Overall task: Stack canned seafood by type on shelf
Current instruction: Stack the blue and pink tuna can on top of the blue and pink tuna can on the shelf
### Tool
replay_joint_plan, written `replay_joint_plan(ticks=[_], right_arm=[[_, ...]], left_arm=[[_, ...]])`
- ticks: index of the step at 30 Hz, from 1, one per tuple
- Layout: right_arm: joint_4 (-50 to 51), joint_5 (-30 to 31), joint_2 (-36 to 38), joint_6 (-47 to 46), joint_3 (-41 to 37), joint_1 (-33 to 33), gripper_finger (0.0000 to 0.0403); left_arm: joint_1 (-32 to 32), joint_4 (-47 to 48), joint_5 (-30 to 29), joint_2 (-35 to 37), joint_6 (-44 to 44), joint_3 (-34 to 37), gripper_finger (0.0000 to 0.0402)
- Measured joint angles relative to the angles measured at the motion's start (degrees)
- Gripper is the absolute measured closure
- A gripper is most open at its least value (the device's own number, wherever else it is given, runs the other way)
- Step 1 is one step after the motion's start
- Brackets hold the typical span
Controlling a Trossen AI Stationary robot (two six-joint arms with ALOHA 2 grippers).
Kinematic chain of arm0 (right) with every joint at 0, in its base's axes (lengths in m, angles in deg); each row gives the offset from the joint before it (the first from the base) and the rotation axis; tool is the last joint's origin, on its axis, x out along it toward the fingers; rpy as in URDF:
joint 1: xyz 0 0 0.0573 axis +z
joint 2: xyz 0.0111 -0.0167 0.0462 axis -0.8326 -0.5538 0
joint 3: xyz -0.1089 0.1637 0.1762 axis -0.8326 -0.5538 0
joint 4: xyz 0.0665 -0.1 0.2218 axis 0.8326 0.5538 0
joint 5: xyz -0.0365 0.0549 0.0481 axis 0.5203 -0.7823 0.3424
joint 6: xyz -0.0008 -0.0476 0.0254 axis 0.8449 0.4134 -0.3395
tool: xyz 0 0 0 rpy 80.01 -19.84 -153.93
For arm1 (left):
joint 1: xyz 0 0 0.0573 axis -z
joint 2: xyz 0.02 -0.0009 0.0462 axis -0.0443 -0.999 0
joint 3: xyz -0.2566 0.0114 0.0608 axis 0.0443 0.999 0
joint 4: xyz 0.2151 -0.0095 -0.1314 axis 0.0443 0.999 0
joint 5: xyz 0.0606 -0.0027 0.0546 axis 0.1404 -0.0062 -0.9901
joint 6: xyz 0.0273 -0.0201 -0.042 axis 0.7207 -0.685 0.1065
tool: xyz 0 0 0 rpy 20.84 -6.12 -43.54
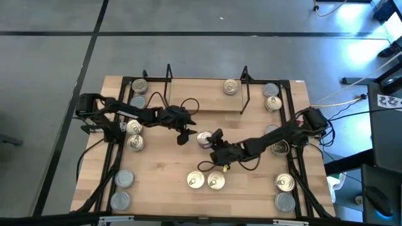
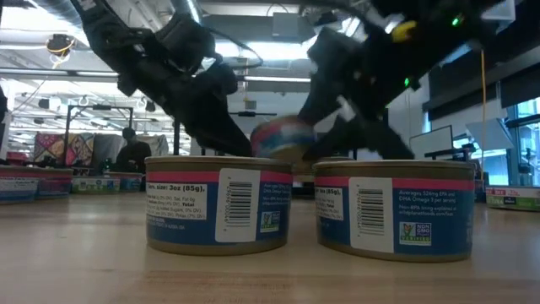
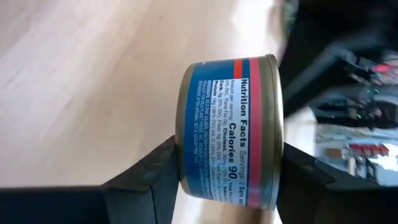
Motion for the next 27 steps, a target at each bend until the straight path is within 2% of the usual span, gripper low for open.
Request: replay_joint_plan(ticks=[5,10,16,24,27], right_arm=[[4.9,6.8,6.3,-0.2,0.0,0.7,0.0204],[4.8,12.2,11.4,2.3,0.0,-2.1,0.0204],[4.7,13.7,14.5,3.2,0.1,-9.4,0.0204],[4.7,13.5,14.6,3.3,0.3,-21.2,0.0204],[4.9,13.4,14.6,3.4,0.4,-25.3,0.0204]], left_arm=[[2.7,4.6,-3.4,2.5,0.1,0.0,0.0188],[6.4,7.9,-5.7,2.7,-1.2,-0.1,0.0188],[10.9,10.1,-11.4,2.6,-2.2,-0.1,0.0188],[16.6,13.2,-18.8,2.4,-3.3,-0.1,0.0188],[17.9,13.4,-19.9,1.7,-3.4,-0.1,0.0188]])
